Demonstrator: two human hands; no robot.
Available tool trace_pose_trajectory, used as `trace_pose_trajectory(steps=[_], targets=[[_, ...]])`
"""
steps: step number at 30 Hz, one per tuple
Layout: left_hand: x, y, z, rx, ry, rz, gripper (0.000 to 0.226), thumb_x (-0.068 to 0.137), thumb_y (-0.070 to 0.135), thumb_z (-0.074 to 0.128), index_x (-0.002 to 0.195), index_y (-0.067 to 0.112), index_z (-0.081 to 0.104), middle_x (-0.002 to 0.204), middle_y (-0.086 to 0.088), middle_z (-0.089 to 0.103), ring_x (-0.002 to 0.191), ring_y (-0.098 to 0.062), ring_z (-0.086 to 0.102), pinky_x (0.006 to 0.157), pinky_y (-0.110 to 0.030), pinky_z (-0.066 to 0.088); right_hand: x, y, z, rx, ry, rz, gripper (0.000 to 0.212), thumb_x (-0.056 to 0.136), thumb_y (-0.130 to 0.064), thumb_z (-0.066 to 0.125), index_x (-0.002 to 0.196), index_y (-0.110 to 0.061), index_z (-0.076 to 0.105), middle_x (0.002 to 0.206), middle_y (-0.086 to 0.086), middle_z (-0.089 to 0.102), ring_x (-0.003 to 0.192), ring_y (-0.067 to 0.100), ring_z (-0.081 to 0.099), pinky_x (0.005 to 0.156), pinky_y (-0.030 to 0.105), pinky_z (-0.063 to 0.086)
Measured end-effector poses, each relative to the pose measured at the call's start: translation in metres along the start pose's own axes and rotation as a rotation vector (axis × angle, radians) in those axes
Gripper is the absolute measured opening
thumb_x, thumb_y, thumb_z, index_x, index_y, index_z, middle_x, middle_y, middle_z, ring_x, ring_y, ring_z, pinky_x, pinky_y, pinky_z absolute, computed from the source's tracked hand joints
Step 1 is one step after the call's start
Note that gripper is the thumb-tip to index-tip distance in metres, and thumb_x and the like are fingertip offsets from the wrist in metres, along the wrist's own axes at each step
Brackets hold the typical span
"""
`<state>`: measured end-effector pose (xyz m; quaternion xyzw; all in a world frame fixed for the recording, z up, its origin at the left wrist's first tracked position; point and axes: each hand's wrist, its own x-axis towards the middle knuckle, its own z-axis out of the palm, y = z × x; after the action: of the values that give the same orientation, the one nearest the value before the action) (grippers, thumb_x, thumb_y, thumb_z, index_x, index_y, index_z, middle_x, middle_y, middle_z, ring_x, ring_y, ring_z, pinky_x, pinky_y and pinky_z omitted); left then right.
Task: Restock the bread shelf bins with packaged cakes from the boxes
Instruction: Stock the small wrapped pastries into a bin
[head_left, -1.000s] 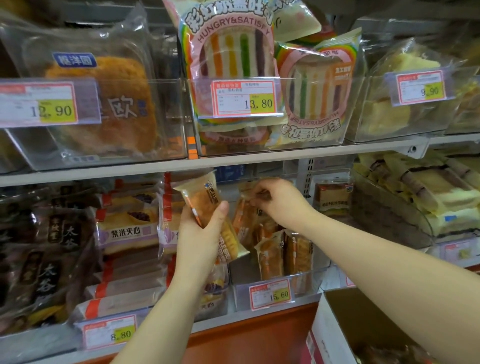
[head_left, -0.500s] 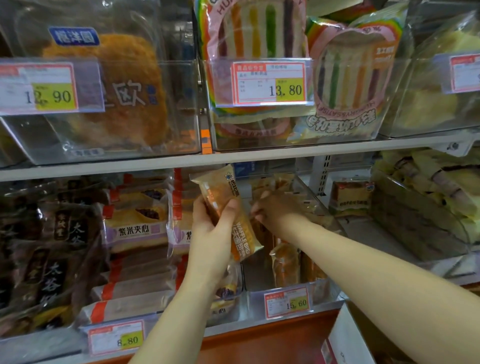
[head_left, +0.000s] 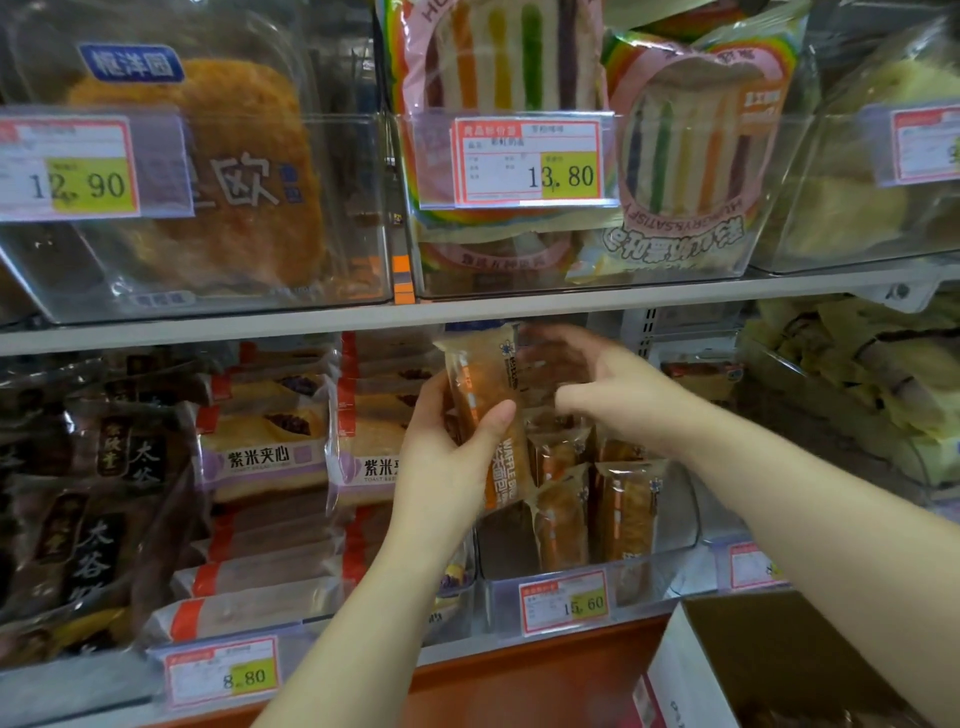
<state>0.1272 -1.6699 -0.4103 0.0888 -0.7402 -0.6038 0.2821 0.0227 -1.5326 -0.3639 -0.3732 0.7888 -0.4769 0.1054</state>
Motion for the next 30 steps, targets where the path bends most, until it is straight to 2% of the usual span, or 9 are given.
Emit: trace_pose_trajectory(steps=[2, 4, 9, 13, 16, 19, 24, 28, 30], targets=[[0.001, 0.002, 0.004, 0.061, -0.024, 0.035, 0.044, 0.085, 0.037, 0.066, 0.125, 0.03, 0.05, 0.109, 0.018, 0.063, 0.102, 0.006, 0.058, 0.087, -0.009, 0.045, -0.002, -0.005, -0.006, 0.062, -0.11, -0.029, 0.073, 0.07, -0.022, 0.067, 0.135, -0.039, 0.04, 0.137, -0.009, 0.05, 0.13, 0.008, 0.044, 0.108, 0.036, 0.038], [0.003, 0.002, 0.008, 0.124, -0.052, 0.06, 0.039, 0.087, 0.033, 0.065, 0.123, 0.034, 0.049, 0.111, 0.019, 0.061, 0.103, 0.006, 0.056, 0.08, -0.004, 0.042, -0.003, -0.006, -0.004, 0.024, -0.085, -0.037, 0.081, 0.068, -0.035, 0.075, 0.14, -0.037, 0.037, 0.14, -0.008, 0.049, 0.133, 0.01, 0.042, 0.112, 0.041, 0.034], [0.003, -0.009, 0.005, 0.375, -0.097, 0.078, 0.044, 0.085, 0.029, 0.066, 0.126, 0.032, 0.05, 0.123, 0.011, 0.053, 0.112, -0.008, 0.051, 0.091, -0.026, 0.041, -0.009, 0.004, 0.011, -0.112, 0.062, -0.066, 0.058, 0.078, -0.027, 0.076, 0.125, -0.04, 0.044, 0.119, -0.01, 0.061, 0.112, 0.006, 0.057, 0.099, 0.031, 0.045], [0.001, -0.021, -0.011, 0.561, -0.078, 0.068, 0.05, 0.086, 0.036, 0.065, 0.134, 0.03, 0.05, 0.135, 0.005, 0.047, 0.123, -0.014, 0.045, 0.094, -0.025, 0.035, -0.007, 0.012, 0.022, -0.27, 0.01, -0.017, 0.048, 0.078, -0.029, 0.076, 0.118, -0.033, 0.049, 0.113, -0.013, 0.059, 0.105, 0.009, 0.058, 0.09, 0.03, 0.05], [-0.002, -0.031, -0.019, 0.638, -0.037, 0.068, 0.046, 0.088, 0.031, 0.063, 0.133, 0.03, 0.052, 0.137, 0.001, 0.048, 0.122, -0.022, 0.049, 0.102, -0.04, 0.042, -0.003, 0.018, 0.029, -0.472, -0.064, 0.028, 0.05, 0.079, -0.026, 0.075, 0.121, -0.031, 0.048, 0.112, -0.013, 0.054, 0.101, 0.008, 0.055, 0.077, 0.017, 0.045], [0.0, -0.041, -0.022, 0.627, -0.062, 0.034, 0.04, 0.088, 0.036, 0.06, 0.128, 0.029, 0.056, 0.126, -0.001, 0.058, 0.114, -0.022, 0.056, 0.095, -0.043, 0.047, 0.007, 0.022, 0.035, -0.742, -0.161, 0.052, 0.062, 0.08, -0.032, 0.073, 0.134, -0.027, 0.043, 0.133, -0.006, 0.045, 0.117, 0.013, 0.047, 0.092, 0.027, 0.044], [0.008, -0.046, -0.026, 0.581, -0.06, 0.059, 0.028, 0.088, 0.041, 0.062, 0.112, 0.028, 0.063, 0.105, 0.002, 0.067, 0.095, -0.023, 0.062, 0.081, -0.039, 0.052, 0.038, 0.018, 0.047, -1.1, -0.297, 0.046, 0.08, 0.079, -0.04, 0.071, 0.146, -0.025, 0.03, 0.158, -0.002, 0.013, 0.145, 0.024, 0.006, 0.117, 0.046, 0.018], [0.01, -0.051, -0.029, 0.594, -0.075, 0.104, 0.018, 0.088, 0.041, 0.061, 0.1, 0.028, 0.064, 0.097, 0.006, 0.065, 0.087, -0.018, 0.062, 0.075, -0.036, 0.052, 0.058, 0.023, 0.057, -1.065, -0.432, 0.097, 0.064, 0.073, -0.042, 0.076, 0.129, -0.025, 0.051, 0.133, 0.006, 0.044, 0.122, 0.024, 0.042, 0.102, 0.041, 0.042], [0.012, -0.053, -0.03, 0.625, -0.06, 0.163, 0.019, 0.087, 0.038, 0.061, 0.102, 0.028, 0.066, 0.103, 0.005, 0.065, 0.09, -0.019, 0.063, 0.076, -0.037, 0.053, 0.06, 0.023, 0.06, -1.094, -0.463, 0.068, 0.053, 0.072, -0.044, 0.076, 0.118, -0.027, 0.056, 0.12, 0.001, 0.049, 0.11, 0.02, 0.047, 0.095, 0.037, 0.045]])
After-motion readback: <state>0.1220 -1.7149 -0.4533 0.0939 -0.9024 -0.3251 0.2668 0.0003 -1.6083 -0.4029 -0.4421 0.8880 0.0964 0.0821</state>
